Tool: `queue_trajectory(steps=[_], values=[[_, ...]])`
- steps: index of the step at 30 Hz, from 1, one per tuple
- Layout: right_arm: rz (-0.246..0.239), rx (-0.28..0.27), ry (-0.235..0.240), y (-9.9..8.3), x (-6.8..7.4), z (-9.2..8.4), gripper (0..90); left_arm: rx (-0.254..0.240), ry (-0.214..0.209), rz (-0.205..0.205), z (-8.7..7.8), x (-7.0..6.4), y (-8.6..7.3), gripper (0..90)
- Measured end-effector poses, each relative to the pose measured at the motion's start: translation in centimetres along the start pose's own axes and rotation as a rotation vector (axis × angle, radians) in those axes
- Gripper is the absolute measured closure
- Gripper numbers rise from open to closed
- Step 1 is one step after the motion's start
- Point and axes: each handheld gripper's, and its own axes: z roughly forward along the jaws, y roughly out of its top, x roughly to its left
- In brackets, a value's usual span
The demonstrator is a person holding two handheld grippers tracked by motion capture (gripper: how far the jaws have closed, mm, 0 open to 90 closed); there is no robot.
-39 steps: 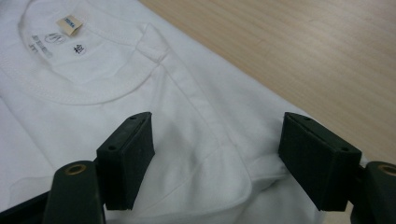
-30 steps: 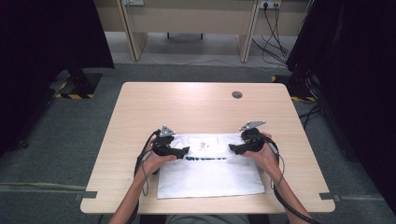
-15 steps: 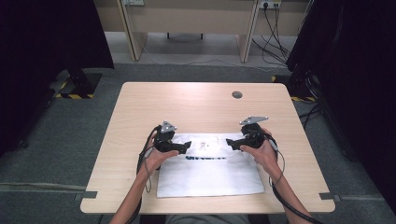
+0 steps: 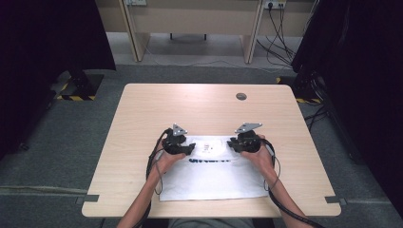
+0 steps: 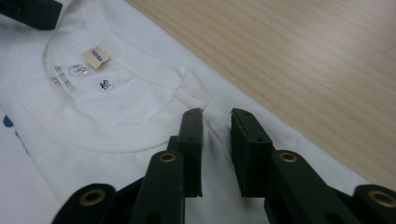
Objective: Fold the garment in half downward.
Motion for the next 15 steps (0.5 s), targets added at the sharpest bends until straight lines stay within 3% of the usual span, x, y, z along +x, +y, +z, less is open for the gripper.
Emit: queue_trajectory(steps=[6, 9, 10, 11, 12, 13, 14, 15], values=[[-0.041, -0.037, 0.005, 0.1, 0.6, -0.8, 87.3, -0.033, -0.012, 0.014, -0.7, -0.3, 0.2, 78.7], [-0.052, -0.083, 0.002, 0.3, 1.0, -1.8, 87.8, -0.053, -0.018, 0.026, -1.4, -0.6, 0.4, 81.3], [-0.061, -0.092, 0.001, 0.4, 1.2, -2.1, 87.8, -0.097, -0.03, 0.025, -2.5, -0.8, 0.5, 81.7], [-0.061, -0.092, 0.001, 0.4, 1.2, -2.1, 87.8, -0.097, -0.03, 0.025, -2.5, -0.8, 0.5, 82.1], [-0.063, -0.137, 0.007, 0.4, 1.5, -3.6, 87.8, -0.097, -0.03, 0.025, -2.5, -0.8, 0.5, 82.1], [-0.063, -0.137, 0.007, 0.4, 1.5, -3.6, 87.9, -0.133, -0.051, 0.032, -3.7, -1.1, 0.4, 82.1], [-0.063, -0.137, 0.007, 0.4, 1.5, -3.6, 87.9, -0.133, -0.051, 0.032, -3.7, -1.1, 0.4, 82.1], [-0.072, -0.172, 0.006, 0.2, 1.9, -4.9, 87.9, -0.133, -0.051, 0.032, -3.7, -1.1, 0.4, 82.1]])
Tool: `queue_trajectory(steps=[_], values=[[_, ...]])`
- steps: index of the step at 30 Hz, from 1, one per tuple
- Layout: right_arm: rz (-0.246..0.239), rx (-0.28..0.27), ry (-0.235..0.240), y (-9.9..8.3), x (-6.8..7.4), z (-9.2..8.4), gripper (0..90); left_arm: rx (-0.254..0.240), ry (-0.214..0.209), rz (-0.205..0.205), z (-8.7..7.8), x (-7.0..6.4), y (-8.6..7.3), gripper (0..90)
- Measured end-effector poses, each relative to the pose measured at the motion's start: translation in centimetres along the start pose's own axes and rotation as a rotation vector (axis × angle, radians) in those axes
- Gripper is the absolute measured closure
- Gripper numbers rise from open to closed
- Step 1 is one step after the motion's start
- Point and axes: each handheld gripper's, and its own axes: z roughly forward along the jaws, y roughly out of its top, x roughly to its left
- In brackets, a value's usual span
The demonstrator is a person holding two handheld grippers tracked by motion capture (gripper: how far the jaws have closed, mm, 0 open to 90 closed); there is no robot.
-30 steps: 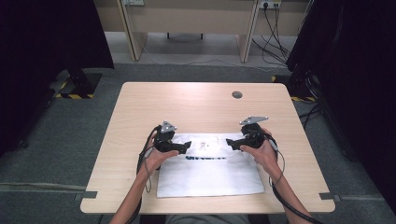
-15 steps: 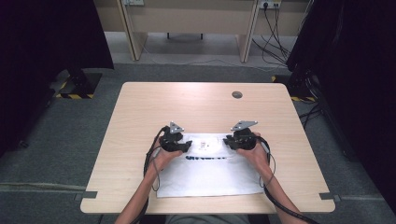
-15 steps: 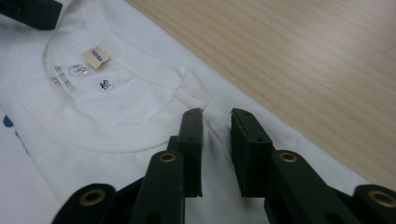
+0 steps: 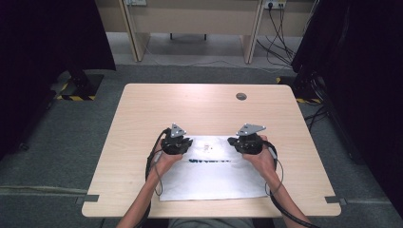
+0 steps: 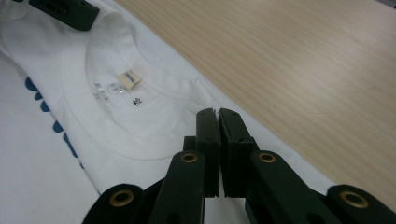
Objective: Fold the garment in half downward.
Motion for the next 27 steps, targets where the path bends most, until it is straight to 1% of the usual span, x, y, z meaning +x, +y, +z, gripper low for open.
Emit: queue_trajectory(steps=[1, 2, 3, 4, 5, 6, 7, 8, 9, 10, 11, 12, 13, 14, 15, 16, 17, 18, 19, 20, 21, 22, 23, 24, 25, 26, 27], values=[[0.0, 0.0, 0.0, 0.0, 0.0, 0.0, 87.8, -0.021, -0.026, 0.008, -1.3, -0.7, -0.5, 82.1], [0.0, 0.0, 0.0, 0.0, 0.0, 0.0, 87.8, -0.021, -0.026, 0.008, -1.3, -0.7, -0.5, 81.8], [-0.007, -0.027, 0.011, -0.2, 0.5, -1.1, 87.8, -0.021, -0.026, 0.008, -1.3, -0.7, -0.5, 81.8], [-0.007, -0.027, 0.011, -0.2, 0.5, -1.1, 87.8, -0.044, -0.044, 0.005, -2.5, -1.4, -1.3, 81.8], [-0.007, -0.027, 0.011, -0.2, 0.5, -1.1, 87.8, -0.044, -0.044, 0.005, -2.5, -1.4, -1.3, 81.8], [-0.023, -0.043, 0.028, -0.7, 1.4, -2.2, 87.7, -0.053, -0.055, 0.026, -3.6, -2.2, -2.1, 81.8], [-0.023, -0.043, 0.028, -0.7, 1.4, -2.2, 87.7, -0.053, -0.055, 0.026, -3.6, -2.2, -2.1, 81.3], [-0.04, -0.056, 0.04, -1.3, 2.4, -3.5, 87.7, -0.053, -0.055, 0.026, -3.6, -2.2, -2.1, 81.3], [-0.04, -0.056, 0.04, -1.3, 2.4, -3.5, 87.6, -0.055, -0.093, 0.047, -5.1, -3.3, -3.0, 81.3], [-0.04, -0.056, 0.04, -1.3, 2.4, -3.5, 87.6, -0.055, -0.093, 0.047, -5.1, -3.3, -3.0, 78.0], [-0.052, -0.074, 0.055, -2.3, 3.7, -5.1, 87.6, -0.055, -0.093, 0.047, -5.1, -3.3, -3.0, 78.0], [-0.052, -0.074, 0.055, -2.3, 3.7, -5.1, 87.2, -0.047, -0.134, 0.062, -6.5, -4.2, -3.5, 78.0], [-0.052, -0.074, 0.055, -2.3, 3.7, -5.1, 87.2, -0.047, -0.134, 0.062, -6.5, -4.2, -3.5, 62.4], [-0.064, -0.075, 0.07, -3.0, 4.7, -6.2, 84.0, -0.069, -0.164, 0.021, -7.6, -4.2, -3.6, 62.4], [-0.064, -0.075, 0.07, -3.0, 4.7, -6.2, 84.0, -0.069, -0.164, 0.021, -7.6, -4.2, -3.6, 47.3], [-0.036, -0.087, 0.091, -3.4, 5.0, -7.2, 84.0, -0.069, -0.164, 0.021, -7.6, -4.2, -3.6, 47.3], [-0.036, -0.087, 0.091, -3.4, 5.0, -7.2, 76.8, -0.105, -0.153, -0.021, -8.3, -3.6, -3.3, 47.3], [-0.036, -0.087, 0.091, -3.4, 5.0, -7.2, 76.8, -0.105, -0.153, -0.021, -8.3, -3.6, -3.3, 35.5], [-0.005, -0.105, 0.078, -3.1, 4.7, -7.9, 67.5, -0.099, -0.108, -0.042, -7.9, -2.8, -3.0, 35.5], [-0.005, -0.105, 0.078, -3.1, 4.7, -7.9, 67.5, -0.099, -0.108, -0.042, -7.9, -2.8, -3.0, 30.9], [0.028, -0.107, 0.066, -2.7, 4.1, -7.9, 67.5, -0.099, -0.108, -0.042, -7.9, -2.8, -3.0, 30.9], [0.028, -0.107, 0.066, -2.7, 4.1, -7.9, 59.8, -0.069, -0.076, -0.048, -6.7, -2.2, -3.0, 30.9], [0.028, -0.107, 0.066, -2.7, 4.1, -7.9, 59.8, -0.069, -0.076, -0.048, -6.7, -2.2, -3.0, 25.2], [0.042, -0.077, 0.053, -2.3, 3.5, -7.1, 51.4, -0.044, -0.06, -0.049, -5.8, -2.0, -3.2, 25.2], [0.042, -0.077, 0.053, -2.3, 3.5, -7.1, 51.4, -0.044, -0.06, -0.049, -5.8, -2.0, -3.2, 23.9], [0.034, -0.023, 0.038, -2.4, 3.1, -5.7, 47.3, -0.016, -0.048, -0.052, -4.8, -1.8, -3.5, 23.4], [0.043, -0.006, 0.036, -2.6, 3.0, -5.1, 46.0, -0.003, -0.045, -0.049, -4.5, -1.8, -3.7, 22.7]])
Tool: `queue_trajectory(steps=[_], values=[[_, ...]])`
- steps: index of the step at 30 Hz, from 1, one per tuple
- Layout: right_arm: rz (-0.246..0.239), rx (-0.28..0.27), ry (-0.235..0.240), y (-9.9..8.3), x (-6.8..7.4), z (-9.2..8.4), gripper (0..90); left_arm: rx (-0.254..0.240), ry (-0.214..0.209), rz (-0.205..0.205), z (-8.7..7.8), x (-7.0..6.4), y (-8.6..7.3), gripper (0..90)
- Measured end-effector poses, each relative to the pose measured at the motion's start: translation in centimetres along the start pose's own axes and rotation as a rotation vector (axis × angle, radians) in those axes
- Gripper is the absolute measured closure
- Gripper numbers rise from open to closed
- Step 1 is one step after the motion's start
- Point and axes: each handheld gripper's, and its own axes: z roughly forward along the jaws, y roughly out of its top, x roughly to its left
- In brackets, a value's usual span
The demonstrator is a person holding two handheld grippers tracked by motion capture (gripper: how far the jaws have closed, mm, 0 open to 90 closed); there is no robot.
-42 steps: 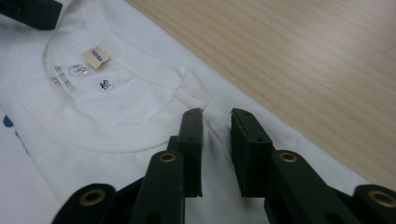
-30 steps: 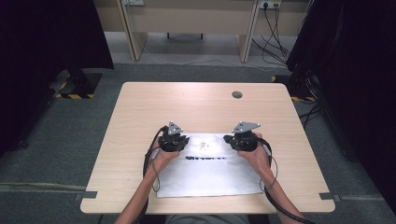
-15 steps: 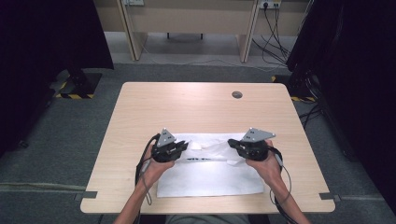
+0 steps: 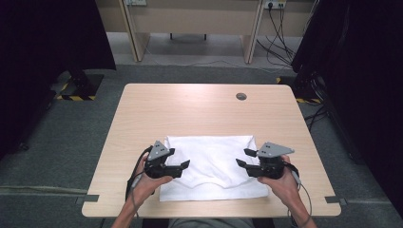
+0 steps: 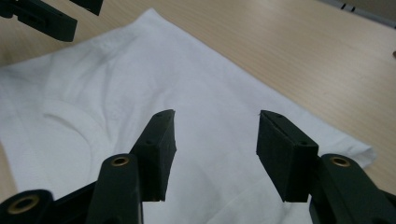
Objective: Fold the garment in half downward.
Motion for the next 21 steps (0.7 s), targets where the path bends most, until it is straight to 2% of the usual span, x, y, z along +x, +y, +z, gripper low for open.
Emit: queue_trajectory(steps=[3, 6, 7, 8, 10, 12, 14, 15, 17, 18, 20, 21], values=[[0.002, 0.066, 0.003, -0.7, -0.3, 1.8, 42.7, 0.078, -0.021, 0.031, 0.9, -0.3, -0.9, 21.5], [-0.003, 0.136, 0.018, -1.7, -0.2, 3.3, 40.1, 0.161, -0.025, 0.084, 1.1, -0.7, -2.0, 21.3], [-0.004, 0.156, 0.016, -2.0, -0.2, 3.6, 39.7, 0.176, -0.026, 0.119, 1.0, -0.8, -2.3, 21.8], [-0.008, 0.18, 0.02, -2.4, -0.2, 3.8, 38.5, 0.184, -0.02, 0.175, 0.8, -0.9, -2.6, 22.3], [0.0, 0.181, 0.018, -2.9, -0.2, 3.7, 38.4, 0.217, -0.021, 0.193, 0.1, -0.9, -2.6, 22.8], [-0.009, 0.196, -0.007, -3.0, -0.3, 3.1, 38.5, 0.235, -0.029, 0.181, -0.4, -0.5, -2.8, 23.7], [-0.001, 0.208, -0.019, -3.2, -0.6, 2.7, 38.6, 0.242, -0.05, 0.187, -0.8, 0.0, -2.8, 24.2], [0.007, 0.217, -0.016, -3.2, -0.7, 2.5, 38.5, 0.249, -0.044, 0.194, -0.8, 0.0, -2.7, 24.1], [-0.012, 0.243, -0.033, -2.9, -0.7, 2.4, 34.5, 0.249, -0.034, 0.219, -0.7, -0.4, -2.2, 22.0], [-0.023, 0.236, -0.038, -2.6, -0.6, 2.4, 33.1, 0.237, -0.041, 0.208, -0.6, -0.6, -2.0, 20.2], [-0.014, 0.19, -0.03, -1.7, -0.6, 2.5, 30.1, 0.205, -0.075, 0.174, -0.1, -1.1, -1.4, 18.4], [-0.01, 0.167, -0.034, -1.1, -0.6, 2.7, 28.4, 0.195, -0.075, 0.177, 0.3, -1.3, -1.2, 17.8]])
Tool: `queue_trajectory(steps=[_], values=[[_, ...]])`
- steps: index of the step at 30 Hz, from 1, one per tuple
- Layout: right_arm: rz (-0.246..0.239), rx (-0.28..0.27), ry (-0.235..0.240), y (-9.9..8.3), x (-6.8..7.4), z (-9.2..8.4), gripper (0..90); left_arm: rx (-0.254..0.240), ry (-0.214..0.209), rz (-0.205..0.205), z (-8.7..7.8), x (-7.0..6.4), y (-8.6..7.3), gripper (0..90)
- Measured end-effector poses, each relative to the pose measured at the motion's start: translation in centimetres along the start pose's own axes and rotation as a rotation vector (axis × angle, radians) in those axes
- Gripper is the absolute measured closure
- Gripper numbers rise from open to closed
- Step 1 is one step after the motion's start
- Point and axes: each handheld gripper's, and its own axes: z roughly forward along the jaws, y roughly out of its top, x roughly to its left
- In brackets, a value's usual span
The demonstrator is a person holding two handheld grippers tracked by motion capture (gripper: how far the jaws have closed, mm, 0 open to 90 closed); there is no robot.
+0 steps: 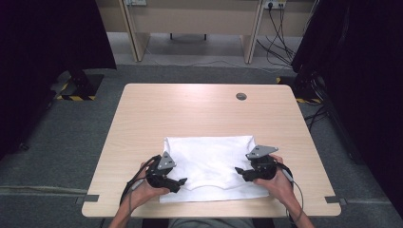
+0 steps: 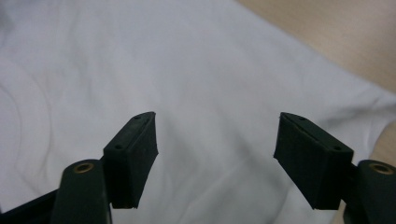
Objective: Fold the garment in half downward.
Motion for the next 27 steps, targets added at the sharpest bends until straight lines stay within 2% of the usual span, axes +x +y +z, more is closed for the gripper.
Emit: queue_trajectory(steps=[2, 5, 8, 10, 11, 12, 13, 14, 15, 16, 17, 18, 20, 22, 24, 25, 27], values=[[-0.01, -0.029, 0.002, 1.4, -0.1, 0.8, 25.7, -0.005, 0.016, 0.023, 0.9, -0.1, 0.5, 16.5], [0.01, 0.0, 0.03, 2.7, -0.9, 2.6, 21.9, 0.036, 0.002, 0.01, 2.1, 0.3, 0.3, 16.8], [0.023, 0.017, 0.04, 3.3, -1.8, 4.5, 22.0, -0.011, -0.024, 0.018, 1.8, 0.7, -0.6, 16.8], [0.034, 0.072, -0.008, 2.8, -2.8, 5.4, 19.1, -0.027, -0.04, 0.018, 1.4, 1.1, -1.1, 17.2], [0.08, 0.046, 0.003, 2.3, -3.6, 5.6, 25.5, -0.031, -0.042, 0.011, 1.3, 1.3, -1.2, 17.9], [0.098, 0.005, 0.002, 1.8, -4.2, 5.3, 35.6, -0.032, -0.045, 0.012, 1.2, 1.3, -1.3, 18.1], [0.12, -0.003, -0.014, 1.6, -4.7, 4.9, 33.9, -0.03, -0.044, 0.014, 1.2, 1.3, -1.3, 18.0], [0.14, 0.03, -0.05, 1.6, -4.9, 4.7, 24.6, -0.027, -0.043, 0.021, 1.2, 1.2, -1.2, 17.8], [0.134, 0.061, -0.086, 1.8, -4.9, 4.4, 23.0, -0.022, -0.04, 0.024, 1.3, 1.1, -1.1, 16.8], [0.137, 0.058, -0.103, 2.0, -5.0, 4.2, 21.8, -0.011, -0.036, 0.014, 1.3, 1.0, -0.9, 15.9], [0.151, 0.025, -0.097, 2.2, -5.0, 4.0, 21.7, -0.006, -0.031, 0.002, 1.3, 1.0, -0.6, 15.8], [0.16, -0.007, -0.071, 2.5, -5.0, 3.9, 21.5, -0.019, -0.022, -0.003, 1.2, 1.1, -0.3, 15.1], [0.148, -0.033, -0.027, 3.0, -4.8, 4.3, 20.9, -0.082, 0.013, -0.032, 1.1, 1.6, 1.0, 14.7], [0.133, -0.025, -0.001, 3.2, -4.7, 5.2, 20.6, -0.123, 0.023, -0.058, 1.2, 2.2, 1.8, 13.3], [0.125, 0.022, -0.02, 2.8, -4.9, 6.2, 20.6, -0.132, 0.028, -0.089, 1.9, 2.9, 2.2, 13.0], [0.11, 0.009, -0.042, 2.5, -4.9, 6.4, 20.7, -0.12, 0.021, -0.099, 2.3, 3.3, 2.2, 12.9], [0.135, 0.028, -0.063, 2.5, -5.2, 6.1, 20.2, -0.111, 0.026, -0.123, 3.0, 4.0, 1.9, 13.4]])
